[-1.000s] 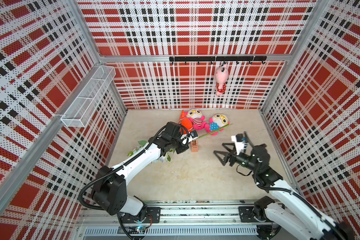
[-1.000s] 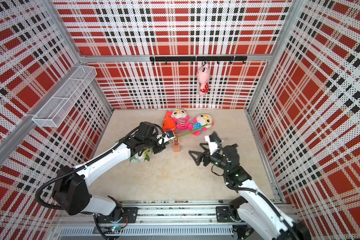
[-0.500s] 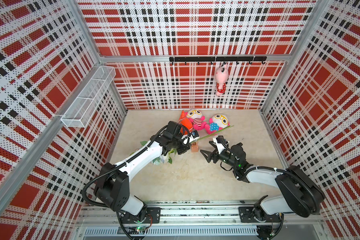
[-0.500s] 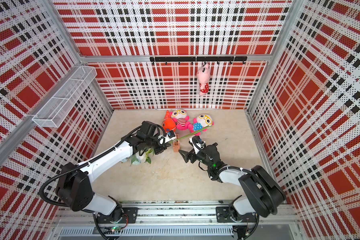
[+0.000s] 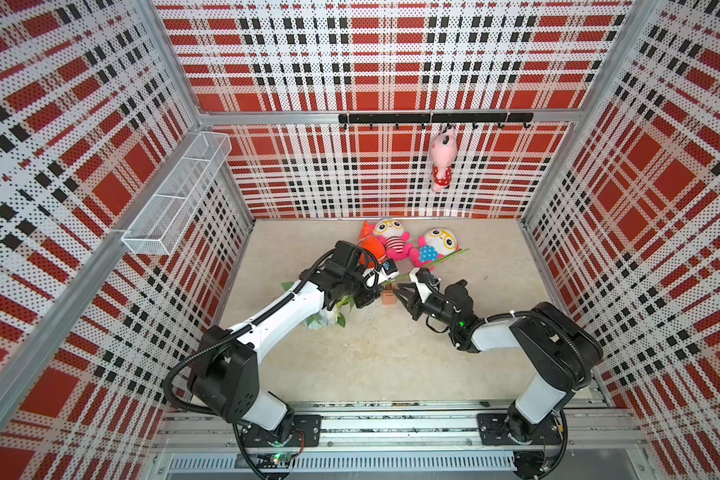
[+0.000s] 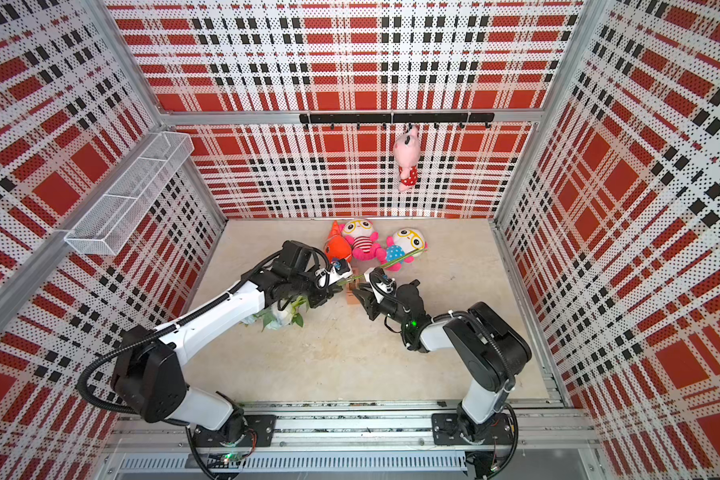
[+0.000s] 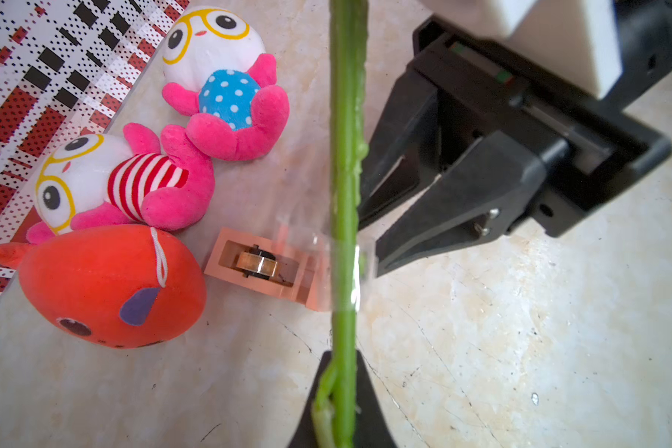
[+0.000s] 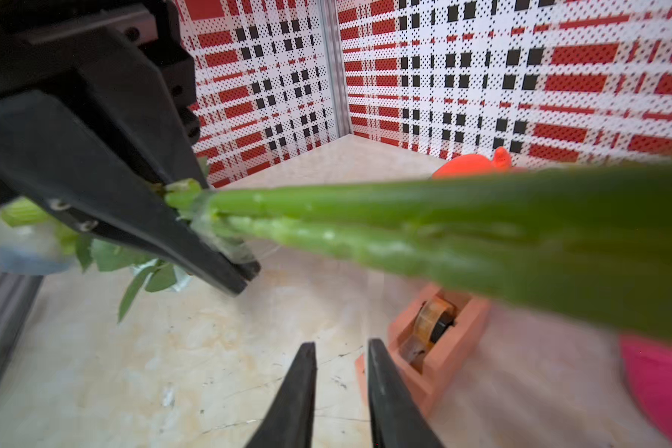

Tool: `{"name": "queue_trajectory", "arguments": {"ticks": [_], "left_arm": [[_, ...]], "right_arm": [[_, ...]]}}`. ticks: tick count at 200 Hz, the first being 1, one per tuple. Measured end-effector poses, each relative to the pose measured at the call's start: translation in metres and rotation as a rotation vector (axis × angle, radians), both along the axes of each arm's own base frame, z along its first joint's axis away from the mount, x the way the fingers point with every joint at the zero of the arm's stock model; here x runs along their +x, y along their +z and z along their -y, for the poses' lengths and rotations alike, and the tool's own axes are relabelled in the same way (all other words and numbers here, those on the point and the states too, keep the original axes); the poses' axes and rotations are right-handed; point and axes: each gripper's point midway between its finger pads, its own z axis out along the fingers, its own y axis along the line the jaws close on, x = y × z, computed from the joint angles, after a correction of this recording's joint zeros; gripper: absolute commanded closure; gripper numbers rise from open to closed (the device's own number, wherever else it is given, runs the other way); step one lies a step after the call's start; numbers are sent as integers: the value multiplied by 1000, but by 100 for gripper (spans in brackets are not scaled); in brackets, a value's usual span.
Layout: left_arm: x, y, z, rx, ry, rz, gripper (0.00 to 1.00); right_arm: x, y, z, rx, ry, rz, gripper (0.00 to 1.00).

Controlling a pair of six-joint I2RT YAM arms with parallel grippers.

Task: Wrap bouquets with tape
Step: Wrap the tape around the bouquet.

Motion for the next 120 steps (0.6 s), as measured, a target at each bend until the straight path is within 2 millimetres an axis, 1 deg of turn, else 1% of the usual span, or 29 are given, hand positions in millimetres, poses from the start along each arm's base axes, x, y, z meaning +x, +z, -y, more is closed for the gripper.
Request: {"name": "queue_trajectory", "arguments": {"ticks": [5, 21, 57, 91, 120], "left_arm": [[2, 1, -1, -2, 7, 2, 100], [5, 1, -3, -6, 27, 4, 100], [11, 2, -8, -3, 63, 8, 100], [13, -1, -9, 3, 74, 3, 100], [17, -2, -11, 16, 91, 16, 100]], "right_arm": [[-2, 0, -1, 5, 7, -4, 90], [-10, -1, -7, 12, 43, -16, 100], [-38, -10, -12, 35, 121, -87, 100], [-49, 1, -9, 89, 142, -109, 100], [-54, 15, -10, 144, 163, -141, 100]]}}
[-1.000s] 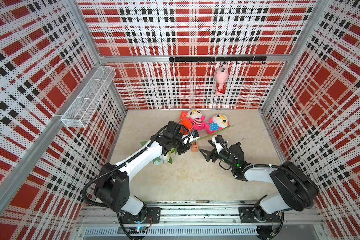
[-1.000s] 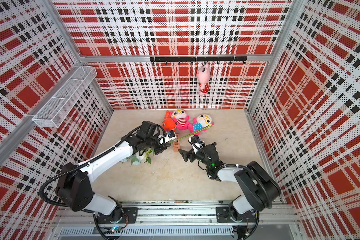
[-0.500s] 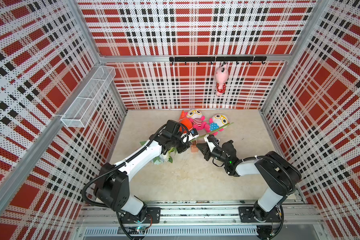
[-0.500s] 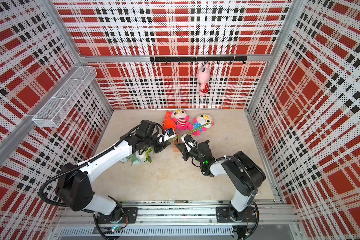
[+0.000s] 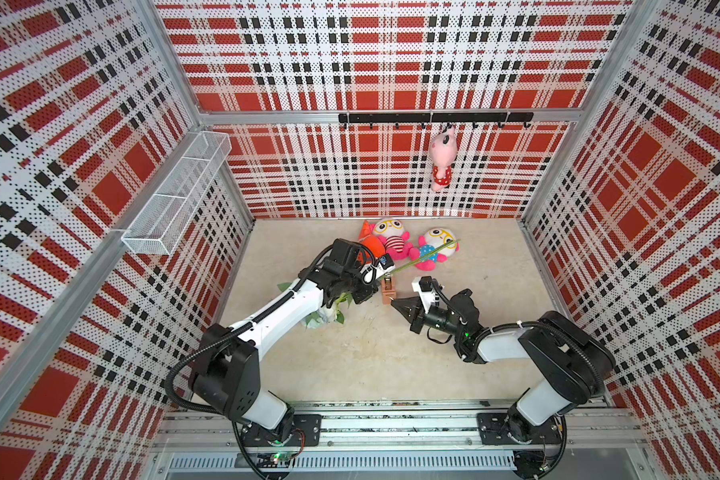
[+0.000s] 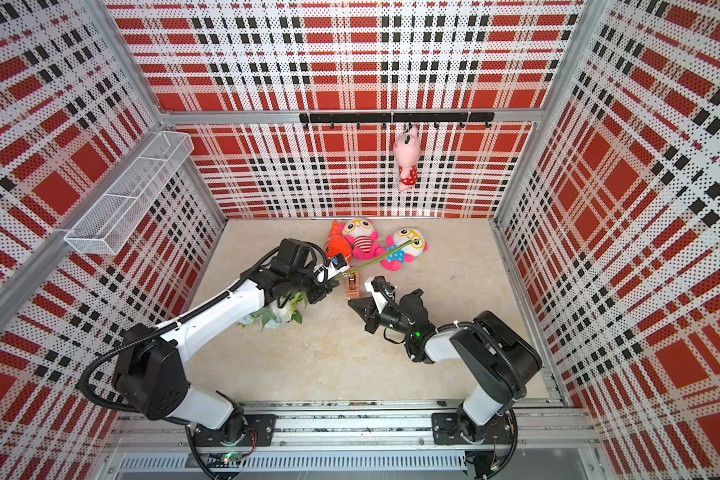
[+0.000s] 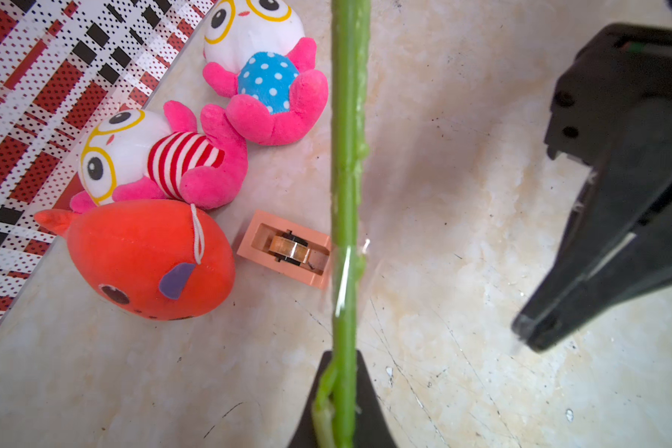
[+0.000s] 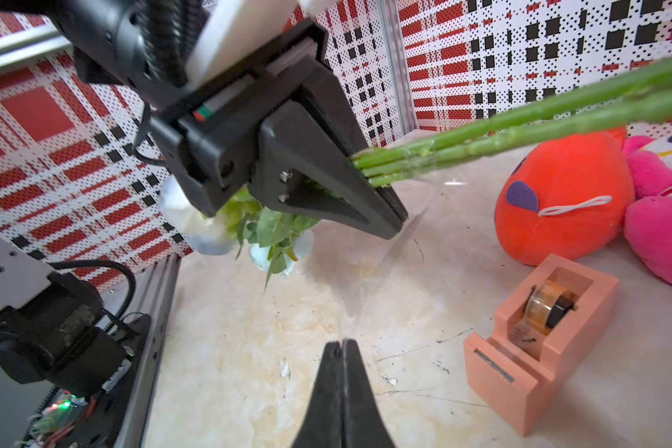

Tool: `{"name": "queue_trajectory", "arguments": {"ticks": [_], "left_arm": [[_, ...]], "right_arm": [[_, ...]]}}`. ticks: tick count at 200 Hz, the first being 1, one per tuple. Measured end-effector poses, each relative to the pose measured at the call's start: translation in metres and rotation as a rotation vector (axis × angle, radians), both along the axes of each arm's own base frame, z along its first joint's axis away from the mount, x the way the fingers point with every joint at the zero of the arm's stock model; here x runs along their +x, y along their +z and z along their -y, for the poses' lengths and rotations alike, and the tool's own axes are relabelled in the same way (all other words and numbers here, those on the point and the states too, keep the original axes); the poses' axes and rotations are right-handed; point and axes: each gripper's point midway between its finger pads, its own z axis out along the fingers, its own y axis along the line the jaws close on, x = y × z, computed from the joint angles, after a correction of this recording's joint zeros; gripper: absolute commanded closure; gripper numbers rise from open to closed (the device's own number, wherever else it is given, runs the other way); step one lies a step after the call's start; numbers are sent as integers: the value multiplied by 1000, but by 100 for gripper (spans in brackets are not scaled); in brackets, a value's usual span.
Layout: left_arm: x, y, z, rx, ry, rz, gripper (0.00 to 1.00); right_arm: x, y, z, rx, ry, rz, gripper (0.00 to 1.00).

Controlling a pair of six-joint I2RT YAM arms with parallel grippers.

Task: Wrap bouquets with tape
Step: Wrap the tape around the bouquet.

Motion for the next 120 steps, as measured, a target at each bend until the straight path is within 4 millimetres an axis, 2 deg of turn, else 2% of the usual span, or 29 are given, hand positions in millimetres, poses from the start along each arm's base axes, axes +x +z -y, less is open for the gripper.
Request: {"name": "queue_trajectory", "arguments": {"ticks": [32, 51, 85, 120], "left_arm": [[3, -6, -2, 28, 19, 8, 100], [5, -12, -2, 46, 27, 7, 100], [4, -21, -4, 72, 34, -2, 100], [4, -24, -5, 85, 33, -1, 100]], "right_arm": [[-1, 16, -1, 60, 8, -63, 100], [5, 25, -4, 90, -8, -127, 100], [34, 38, -8, 103, -106, -247, 100], [72, 44, 7, 116, -238, -393, 100]]}}
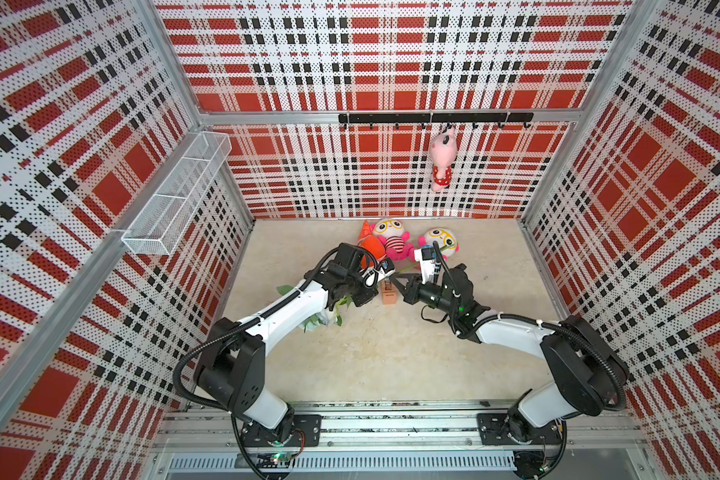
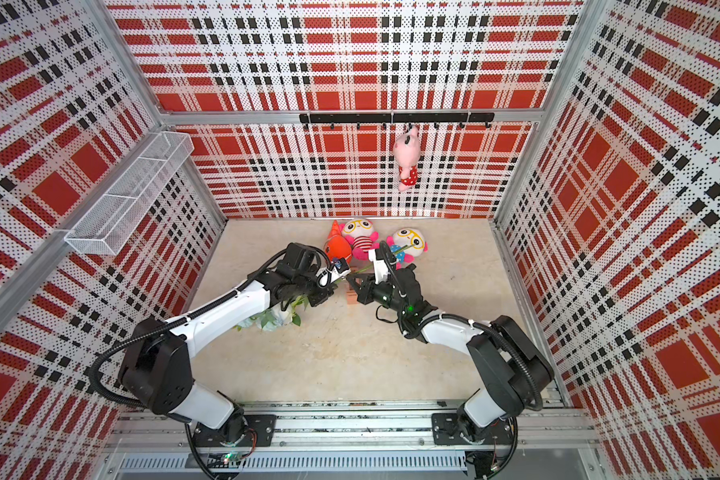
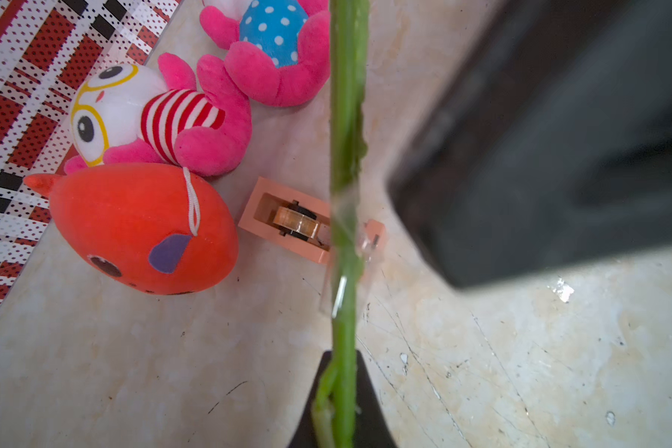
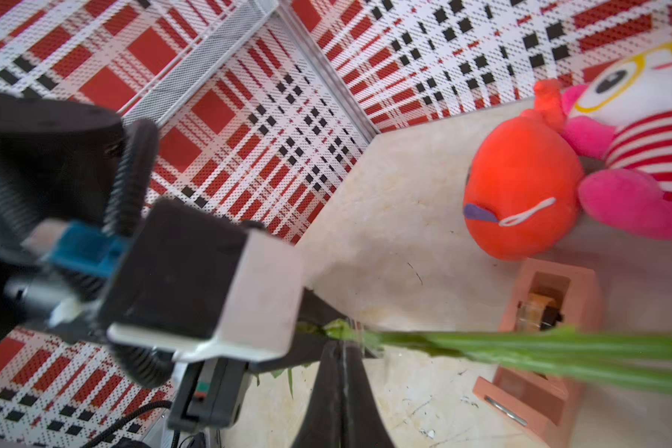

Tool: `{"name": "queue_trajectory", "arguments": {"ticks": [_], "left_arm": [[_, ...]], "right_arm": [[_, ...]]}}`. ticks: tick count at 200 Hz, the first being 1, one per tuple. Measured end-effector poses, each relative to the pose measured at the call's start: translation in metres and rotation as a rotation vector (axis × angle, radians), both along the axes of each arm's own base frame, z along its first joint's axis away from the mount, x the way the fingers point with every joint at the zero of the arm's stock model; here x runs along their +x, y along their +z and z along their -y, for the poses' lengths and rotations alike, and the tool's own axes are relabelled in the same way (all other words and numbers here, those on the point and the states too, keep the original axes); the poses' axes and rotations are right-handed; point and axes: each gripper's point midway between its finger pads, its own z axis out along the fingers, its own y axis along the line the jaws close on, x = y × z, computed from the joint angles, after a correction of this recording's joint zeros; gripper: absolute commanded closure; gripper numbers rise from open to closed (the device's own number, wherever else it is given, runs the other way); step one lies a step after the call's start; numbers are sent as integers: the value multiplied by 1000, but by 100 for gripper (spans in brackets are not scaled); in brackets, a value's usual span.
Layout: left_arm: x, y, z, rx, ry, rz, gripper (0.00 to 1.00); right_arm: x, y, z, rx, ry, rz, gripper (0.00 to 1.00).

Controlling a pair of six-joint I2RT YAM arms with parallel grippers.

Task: Wrap bouquets with tape
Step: Wrap the tape around the bouquet.

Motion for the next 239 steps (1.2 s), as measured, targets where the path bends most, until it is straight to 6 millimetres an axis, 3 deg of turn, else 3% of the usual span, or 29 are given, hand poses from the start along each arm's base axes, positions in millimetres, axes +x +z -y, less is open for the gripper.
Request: {"name": "queue_trajectory", "arguments": {"ticks": [51, 67, 93, 106, 146, 177, 192, 204, 224, 239], "left_arm": [[0, -2, 1, 10, -17, 5, 100], [-1, -5, 1, 16, -21, -1, 100], [-4, -13, 0, 32, -37, -23, 100], [-9, -19, 0, 45, -48, -50, 100], [-18, -28, -1, 67, -74, -92, 100], [-23, -30, 0, 66, -87, -113, 100], [-24, -30, 0, 63, -91, -121, 100], [-24, -28, 0, 55, -92, -127, 100], [-21, -21, 1, 36, -94, -124, 100], [-17, -11, 4, 21, -93, -111, 100]], "right_arm": [[32, 2, 3, -63, -60, -118, 100], [36, -3, 4, -87, -64, -152, 96], [45, -13, 11, -134, -77, -211, 73], [54, -11, 19, -153, -98, -218, 63], [81, 16, 47, -186, -160, -185, 60], [88, 18, 85, -240, -226, -185, 59], [75, 22, 106, -273, -251, -153, 57], [54, 32, 121, -290, -265, -88, 54], [-4, 59, 128, -264, -216, 105, 45], [-52, 72, 115, -221, -131, 286, 36]]}}
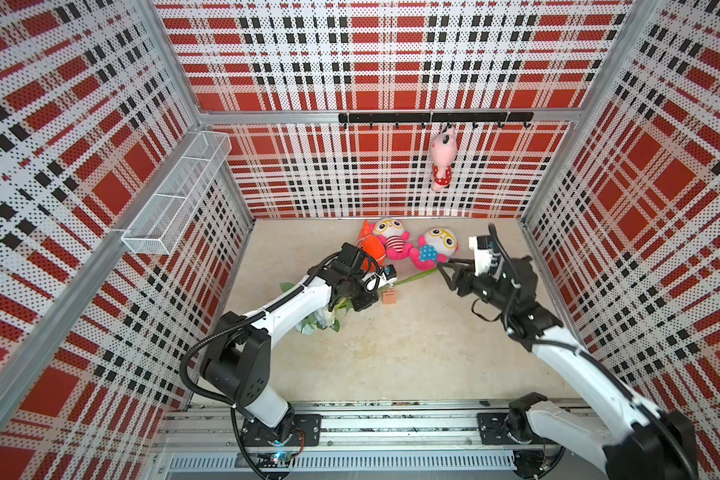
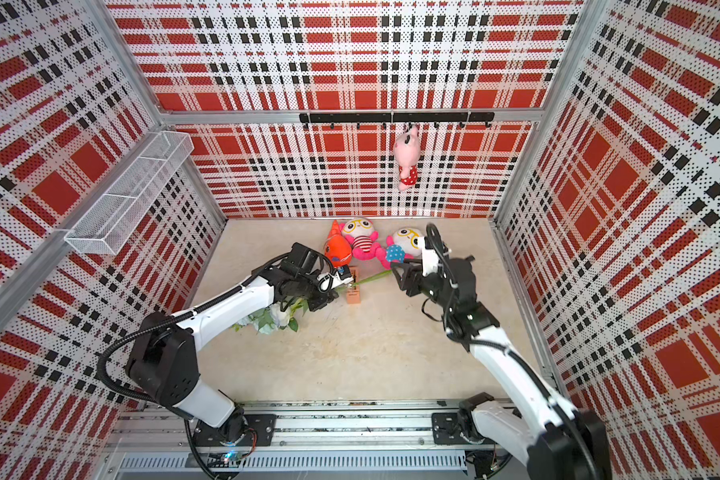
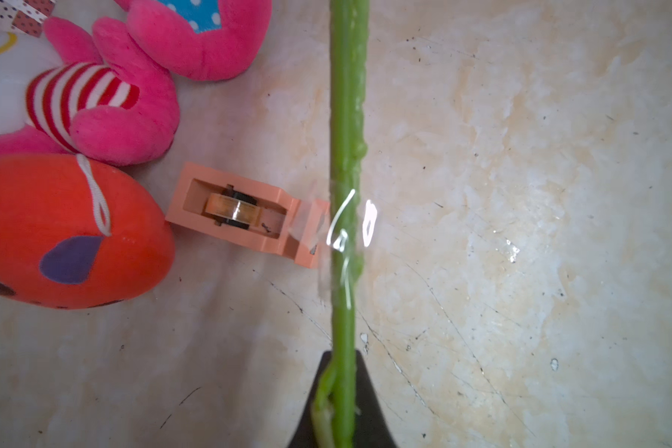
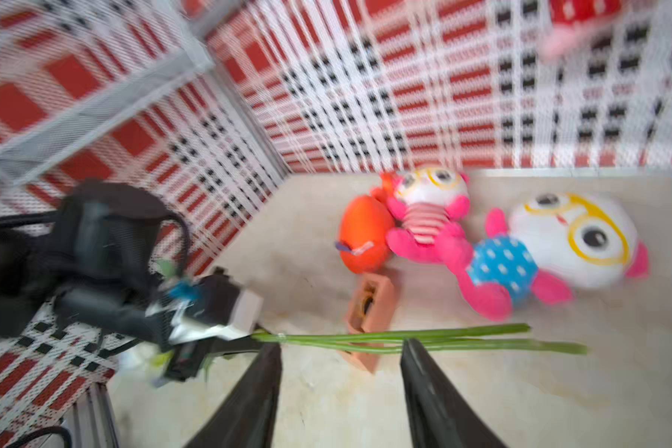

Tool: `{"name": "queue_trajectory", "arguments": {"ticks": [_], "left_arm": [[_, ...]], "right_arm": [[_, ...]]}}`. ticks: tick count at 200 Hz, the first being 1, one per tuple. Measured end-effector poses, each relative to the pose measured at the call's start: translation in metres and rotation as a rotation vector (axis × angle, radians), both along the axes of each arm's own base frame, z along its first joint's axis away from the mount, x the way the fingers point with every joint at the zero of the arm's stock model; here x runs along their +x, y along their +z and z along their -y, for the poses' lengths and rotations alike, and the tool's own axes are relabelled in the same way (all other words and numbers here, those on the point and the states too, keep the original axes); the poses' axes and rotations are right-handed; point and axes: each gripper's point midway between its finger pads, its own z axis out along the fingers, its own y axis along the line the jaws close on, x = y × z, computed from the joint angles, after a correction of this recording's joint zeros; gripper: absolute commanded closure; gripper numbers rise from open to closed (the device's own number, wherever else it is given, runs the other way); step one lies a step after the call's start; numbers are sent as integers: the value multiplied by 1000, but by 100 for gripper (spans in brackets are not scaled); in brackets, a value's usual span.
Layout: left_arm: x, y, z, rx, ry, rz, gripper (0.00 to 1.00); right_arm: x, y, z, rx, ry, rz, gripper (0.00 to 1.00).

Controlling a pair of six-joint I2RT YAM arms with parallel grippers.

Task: Wrap bouquets with tape
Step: Wrap the tape around the bouquet.

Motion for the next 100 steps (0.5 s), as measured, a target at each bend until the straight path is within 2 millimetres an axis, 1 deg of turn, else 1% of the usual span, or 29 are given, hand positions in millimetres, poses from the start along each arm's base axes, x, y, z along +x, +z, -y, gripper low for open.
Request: {"name": "queue_trajectory", "arguments": {"ticks": [8, 13, 16, 25, 35, 42, 51, 63, 77, 100], "left_arm": [[2, 5, 2, -10, 0, 9, 100], [4, 10, 3, -16, 0, 15, 100], [5, 12, 4, -18, 0, 19, 100], [7, 18, 6, -27, 1, 29, 100], [9, 25, 9, -38, 2, 38, 100], [9, 28, 11, -43, 1, 41, 100], [9, 31, 14, -47, -3, 44, 100], [7, 34, 17, -49, -8, 42, 100], [4, 34, 18, -47, -10, 36, 100], [1, 33, 18, -44, -9, 23, 100]], "right_arm": [[-20, 2, -9, 10, 56, 70, 35], [-33, -1, -19, 18, 101, 109, 35], [-37, -3, -23, 16, 119, 125, 34], [-49, -18, -40, 7, 185, 146, 32], [-54, -38, -56, -15, 233, 142, 32], [-51, -51, -63, -30, 247, 132, 32], [-42, -71, -70, -53, 245, 110, 33], [-30, -88, -75, -69, 232, 104, 35], [-19, -95, -80, -64, 215, 137, 35], [-6, -89, -83, -31, 178, 245, 34]]}}
